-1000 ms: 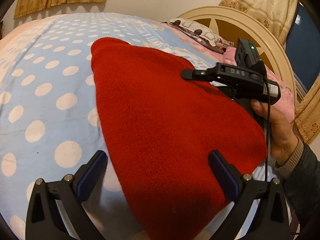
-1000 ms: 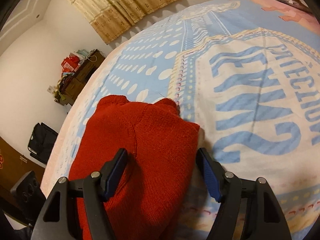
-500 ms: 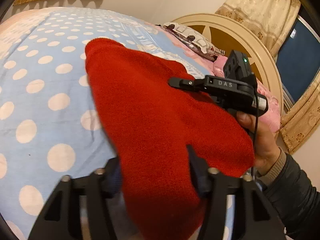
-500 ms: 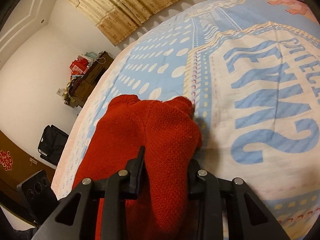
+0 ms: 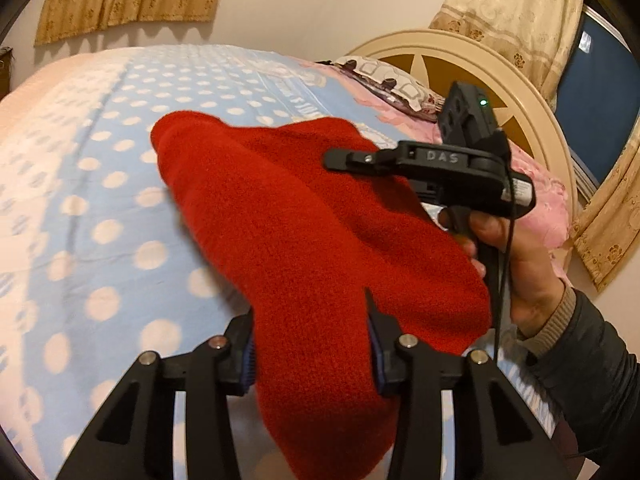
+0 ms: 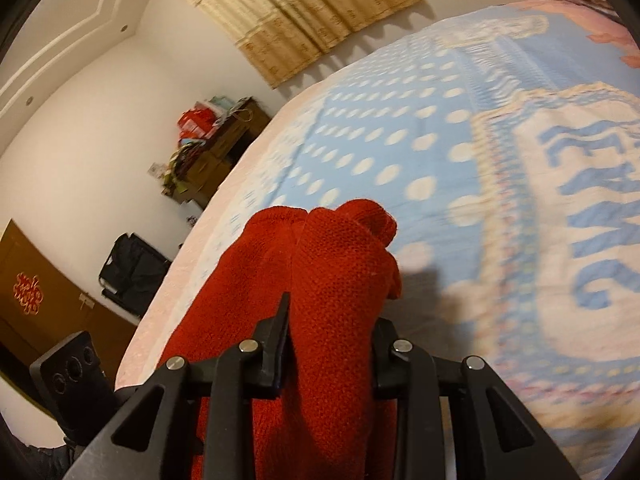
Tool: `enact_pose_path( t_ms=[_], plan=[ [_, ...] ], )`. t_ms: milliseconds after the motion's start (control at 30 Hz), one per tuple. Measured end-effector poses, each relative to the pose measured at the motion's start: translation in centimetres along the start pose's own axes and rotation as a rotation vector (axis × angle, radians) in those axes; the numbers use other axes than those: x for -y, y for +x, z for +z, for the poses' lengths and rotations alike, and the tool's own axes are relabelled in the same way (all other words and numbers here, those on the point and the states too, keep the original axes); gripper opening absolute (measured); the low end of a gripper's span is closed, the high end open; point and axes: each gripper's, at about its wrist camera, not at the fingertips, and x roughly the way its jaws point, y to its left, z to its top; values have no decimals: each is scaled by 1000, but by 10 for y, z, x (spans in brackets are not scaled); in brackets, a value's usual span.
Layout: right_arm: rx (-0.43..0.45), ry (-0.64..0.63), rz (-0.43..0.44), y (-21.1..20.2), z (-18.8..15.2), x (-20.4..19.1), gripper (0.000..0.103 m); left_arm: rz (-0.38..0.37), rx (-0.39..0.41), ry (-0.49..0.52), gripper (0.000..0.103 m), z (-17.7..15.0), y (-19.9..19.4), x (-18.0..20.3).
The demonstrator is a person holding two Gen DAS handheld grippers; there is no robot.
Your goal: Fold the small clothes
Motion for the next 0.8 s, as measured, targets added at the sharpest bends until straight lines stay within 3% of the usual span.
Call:
enact_pose_path(
  t_ms=[367,800],
  plan=[
    [-32,-26,105,35,-18,-65,30,63,67,-33,44,-20,-65,-21],
    [-87,-70,169,76,-35,-129,30,122,115,-91,44,-44,-101,-33]
  ],
)
